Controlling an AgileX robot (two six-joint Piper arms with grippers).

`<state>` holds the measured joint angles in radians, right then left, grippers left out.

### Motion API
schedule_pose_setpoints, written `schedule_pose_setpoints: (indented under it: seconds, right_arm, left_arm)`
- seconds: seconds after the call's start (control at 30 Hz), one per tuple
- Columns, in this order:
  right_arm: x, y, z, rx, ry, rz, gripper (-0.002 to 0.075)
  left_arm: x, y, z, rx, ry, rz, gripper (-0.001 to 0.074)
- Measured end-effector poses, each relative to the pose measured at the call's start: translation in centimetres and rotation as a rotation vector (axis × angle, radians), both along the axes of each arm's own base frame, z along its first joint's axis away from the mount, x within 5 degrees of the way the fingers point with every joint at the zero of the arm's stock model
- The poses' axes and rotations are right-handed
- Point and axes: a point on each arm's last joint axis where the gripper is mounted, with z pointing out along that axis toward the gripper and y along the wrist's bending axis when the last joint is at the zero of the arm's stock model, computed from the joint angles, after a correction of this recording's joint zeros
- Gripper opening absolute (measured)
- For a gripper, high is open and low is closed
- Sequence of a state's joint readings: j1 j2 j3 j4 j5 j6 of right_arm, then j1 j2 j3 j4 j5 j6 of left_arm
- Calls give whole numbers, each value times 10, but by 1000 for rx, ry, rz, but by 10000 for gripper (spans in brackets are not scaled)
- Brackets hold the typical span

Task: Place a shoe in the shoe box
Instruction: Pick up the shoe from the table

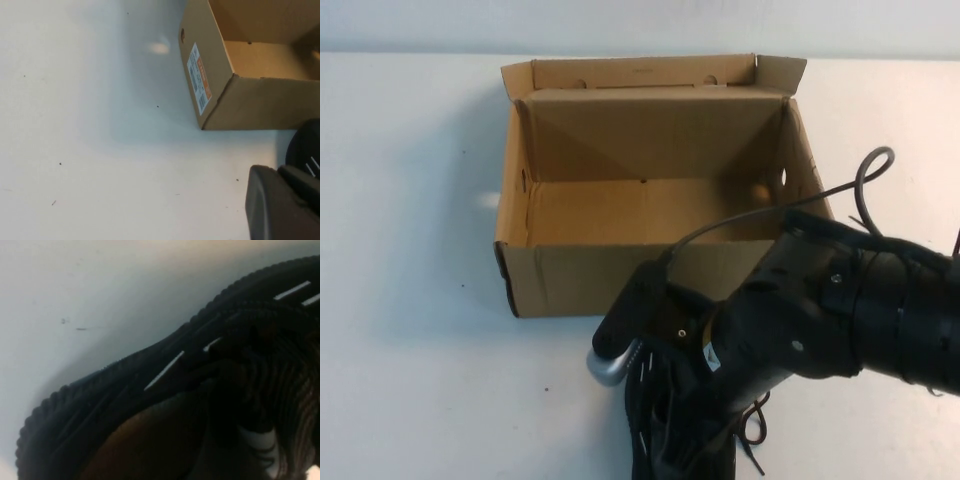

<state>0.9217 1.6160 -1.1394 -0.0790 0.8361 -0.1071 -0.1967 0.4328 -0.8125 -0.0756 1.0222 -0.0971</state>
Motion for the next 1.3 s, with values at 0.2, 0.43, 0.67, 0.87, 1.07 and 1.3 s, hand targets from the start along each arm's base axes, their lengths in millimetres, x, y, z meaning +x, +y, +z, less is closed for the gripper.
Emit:
schedule_pose_setpoints:
  seconds: [0.2,0.43,0.67,0.87,1.07,1.3]
  right_arm:
    - [-1,-3,17,-12,3,-13,337]
    - [-5,1,51,57,35,-12,335]
    - [-8,1,54,54,54,5,335]
    - [-5,7,43,44,80,1,347]
    - [5,10,22,-50,64,15,355]
    - [11,7,19,-103,20,-1,173]
  left_arm:
    - [0,0,0,0,0,0,-2]
    - [0,0,0,0,0,0,-2]
    - [0,0,0,0,2,0,-2]
    - [0,0,0,1,6,0,-2]
    - [0,0,-1,2,7,-1,-2]
    - [0,0,-1,2,7,-1,-3]
